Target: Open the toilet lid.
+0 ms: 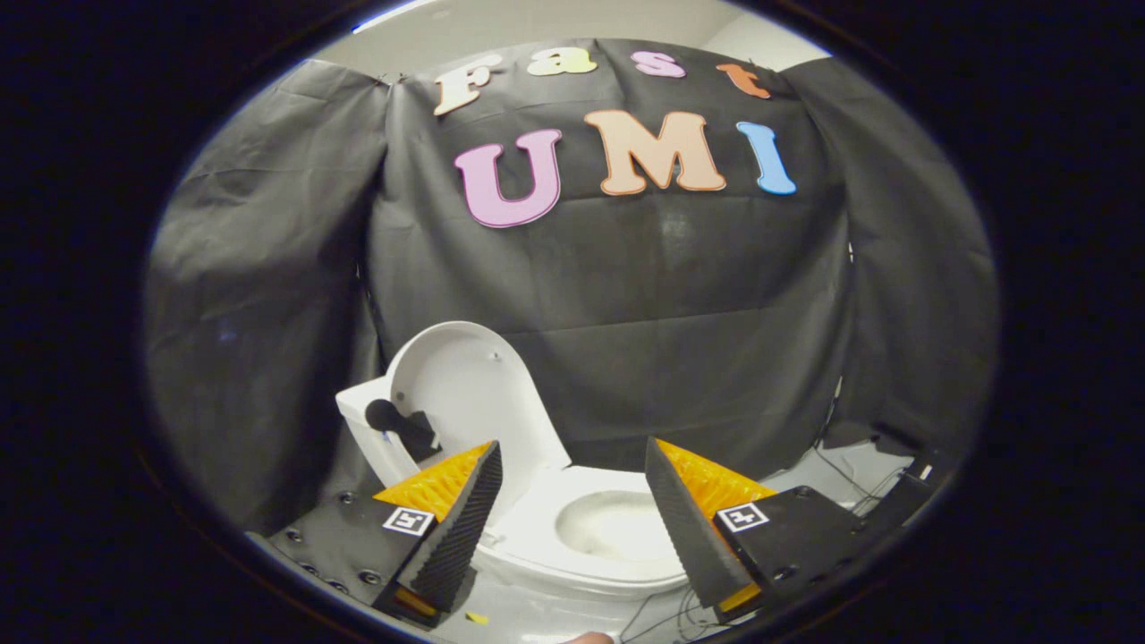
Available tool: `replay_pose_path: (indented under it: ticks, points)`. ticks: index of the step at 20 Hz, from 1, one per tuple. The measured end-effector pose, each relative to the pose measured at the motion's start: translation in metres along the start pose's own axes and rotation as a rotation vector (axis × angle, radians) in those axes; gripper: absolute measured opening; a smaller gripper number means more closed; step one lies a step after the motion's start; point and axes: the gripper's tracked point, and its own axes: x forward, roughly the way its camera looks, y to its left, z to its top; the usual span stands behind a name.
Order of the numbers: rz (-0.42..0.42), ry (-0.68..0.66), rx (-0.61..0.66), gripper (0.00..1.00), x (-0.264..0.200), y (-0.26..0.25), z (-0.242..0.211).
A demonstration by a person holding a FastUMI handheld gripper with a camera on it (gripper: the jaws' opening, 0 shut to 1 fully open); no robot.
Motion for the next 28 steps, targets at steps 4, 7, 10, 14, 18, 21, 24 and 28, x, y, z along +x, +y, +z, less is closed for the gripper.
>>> replay_pose_path:
  ticks: [4,7,10,14,18,21,24,28]
  points:
    - [0.001,0.069,-0.071,0.99,-0.006,-0.026,-0.028]
    - [0.037,0.102,-0.094,0.99,-0.007,-0.034,-0.049]
    - [0.039,0.053,-0.07,0.99,-0.008,-0.042,-0.054]
    - [0.013,0.024,-0.019,0.99,-0.002,-0.055,-0.049]
    - [0.019,-0.039,-0.045,0.99,-0.003,-0.063,-0.024]
    - [-0.001,-0.037,-0.052,0.99,-0.005,-0.078,-0.032]
    - [-0.026,0.001,-0.03,0.99,-0.006,-0.092,-0.049]
    - [-0.028,0.0,-0.039,0.99,-0.008,-0.097,-0.051]
